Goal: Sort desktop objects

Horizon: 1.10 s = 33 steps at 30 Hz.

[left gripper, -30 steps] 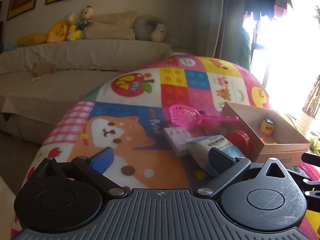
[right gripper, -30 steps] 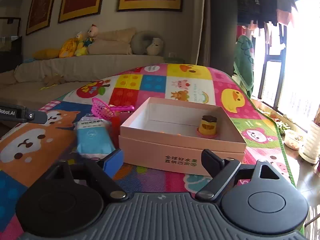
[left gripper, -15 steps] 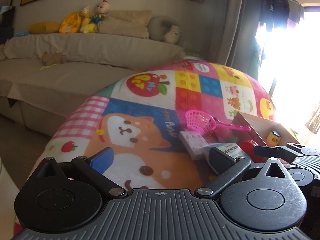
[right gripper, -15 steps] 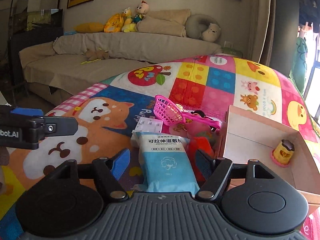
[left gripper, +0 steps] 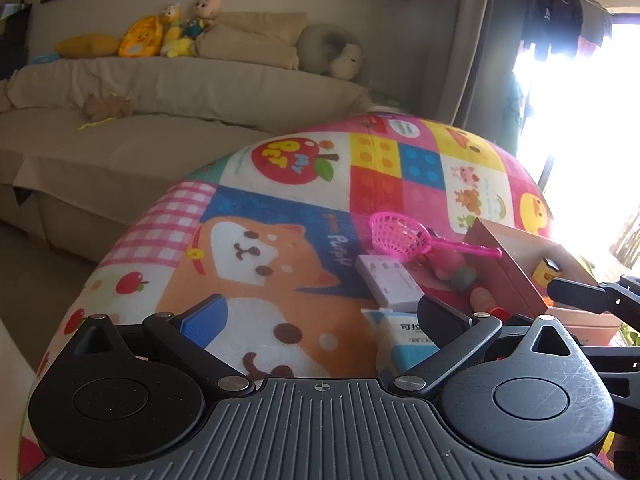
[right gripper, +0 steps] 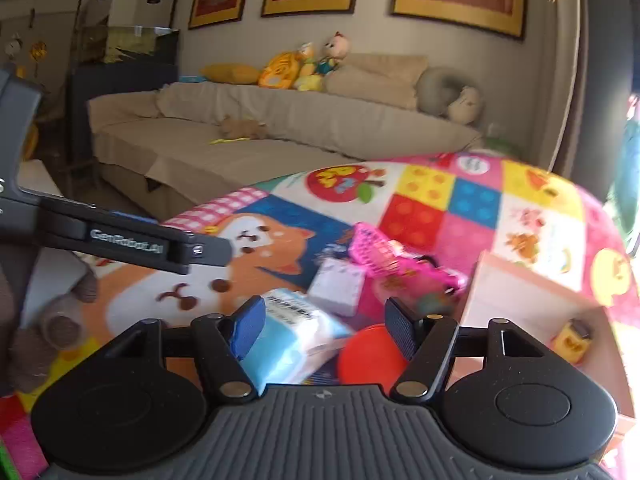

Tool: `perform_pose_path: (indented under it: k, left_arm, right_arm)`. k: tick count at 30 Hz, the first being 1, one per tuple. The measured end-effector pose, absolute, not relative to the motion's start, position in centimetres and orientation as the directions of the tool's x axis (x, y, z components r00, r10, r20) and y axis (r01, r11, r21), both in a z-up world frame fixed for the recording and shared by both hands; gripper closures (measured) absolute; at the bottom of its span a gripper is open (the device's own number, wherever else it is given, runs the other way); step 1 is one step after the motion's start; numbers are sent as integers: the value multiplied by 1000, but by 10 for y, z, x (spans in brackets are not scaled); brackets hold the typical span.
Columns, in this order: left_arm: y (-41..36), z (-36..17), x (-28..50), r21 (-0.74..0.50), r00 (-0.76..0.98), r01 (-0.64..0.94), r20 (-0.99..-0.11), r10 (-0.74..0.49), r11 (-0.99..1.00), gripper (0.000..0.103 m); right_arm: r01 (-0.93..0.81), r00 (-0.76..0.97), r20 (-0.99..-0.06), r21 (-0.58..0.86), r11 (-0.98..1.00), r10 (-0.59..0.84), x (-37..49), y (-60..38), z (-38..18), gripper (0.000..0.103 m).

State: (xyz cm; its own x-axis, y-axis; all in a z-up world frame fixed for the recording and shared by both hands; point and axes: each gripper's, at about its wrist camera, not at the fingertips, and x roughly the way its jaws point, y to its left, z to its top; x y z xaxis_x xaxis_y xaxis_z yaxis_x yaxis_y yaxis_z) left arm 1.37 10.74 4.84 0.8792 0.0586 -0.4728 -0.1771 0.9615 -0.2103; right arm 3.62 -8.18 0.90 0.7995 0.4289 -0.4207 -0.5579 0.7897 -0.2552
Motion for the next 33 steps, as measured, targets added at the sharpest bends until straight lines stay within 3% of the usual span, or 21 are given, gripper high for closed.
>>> perform_pose_path:
  k: [3,9,12,15,19,28,29,31,33]
  left_arm:
    - [106,48,11,-211,880,-169,-473,51,963,0]
    - [103,48,10,-206,874,-167,-484,48,964,0]
    - [97,47,10,-203,868,-149,-495,30,968,0]
    - [87,45,12,-189,862,-108,-507,-3,976,0]
    - [74,41,13,-166,852,-48,-522,-47,985,0]
    - [50,29,20,-137,817,20,-569,-95,990,0]
    - [48,28,20,-132,814,26,-572,-98,991,0]
    - [45,28,19,-121,812,37,-575,-100,992,0]
    - [44,28,19,-112,811,39,-578,-97,993,0]
  right_arm:
    - [-556,775,-499,-245,795,388,53,-80,-2,59]
    - [-556,755,-557,-263,788,346,62,-75,-28,63]
    - [-553,747,-571,-252,794,339,64,-78,-31,83]
    - [-585,710,-600,-212,783,368,60,-86,-26,90]
    - [-621,658,-639,-160,767,399,40,-111,-22,91]
    - [-475,734,-648,-274,836,204,10,-181,-29,91]
    - [-461,733,-651,-258,849,200,11,-189,-26,89]
    - [-425,744,-644,-247,871,180,14,-197,-22,72]
    - [-389,770,-611,-222,894,183,15,-208,-14,28]
